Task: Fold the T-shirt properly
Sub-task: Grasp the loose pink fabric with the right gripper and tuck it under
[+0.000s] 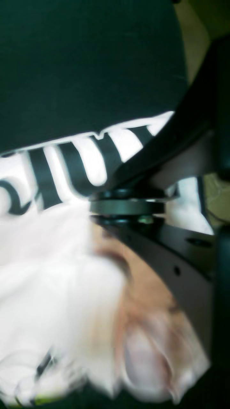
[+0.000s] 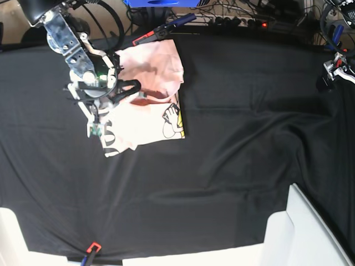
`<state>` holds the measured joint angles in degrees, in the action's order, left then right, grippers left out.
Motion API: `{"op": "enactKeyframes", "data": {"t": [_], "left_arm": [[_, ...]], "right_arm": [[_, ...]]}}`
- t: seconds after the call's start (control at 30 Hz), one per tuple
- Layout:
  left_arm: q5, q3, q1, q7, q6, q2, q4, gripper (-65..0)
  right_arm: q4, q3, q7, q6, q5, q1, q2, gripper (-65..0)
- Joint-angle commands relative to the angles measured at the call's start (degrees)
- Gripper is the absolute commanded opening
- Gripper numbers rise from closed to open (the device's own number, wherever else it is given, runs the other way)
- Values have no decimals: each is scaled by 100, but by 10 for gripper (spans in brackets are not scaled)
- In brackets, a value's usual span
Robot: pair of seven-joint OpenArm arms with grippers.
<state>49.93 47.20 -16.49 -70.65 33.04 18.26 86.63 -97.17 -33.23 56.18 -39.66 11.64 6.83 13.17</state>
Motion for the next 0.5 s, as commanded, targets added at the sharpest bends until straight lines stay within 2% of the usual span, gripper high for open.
{"op": "enactKeyframes", "data": {"t": [0.0, 0.17, 0.33, 0.47], "left_arm": [[92, 40, -8, 98, 24, 121, 80, -99], [84, 40, -8, 98, 24, 121, 80, -99], [84, 40, -8, 98, 24, 121, 80, -99], [84, 40, -8, 98, 24, 121, 80, -99]], "right_arm": [[77, 13, -243, -34, -69, -54, -20, -650], [631, -30, -647, -34, -69, -98, -64, -650], [631, -48, -603, -34, -69, -169, -275, -650], [622, -356, -453, -34, -69, -292, -363, -650]]}}
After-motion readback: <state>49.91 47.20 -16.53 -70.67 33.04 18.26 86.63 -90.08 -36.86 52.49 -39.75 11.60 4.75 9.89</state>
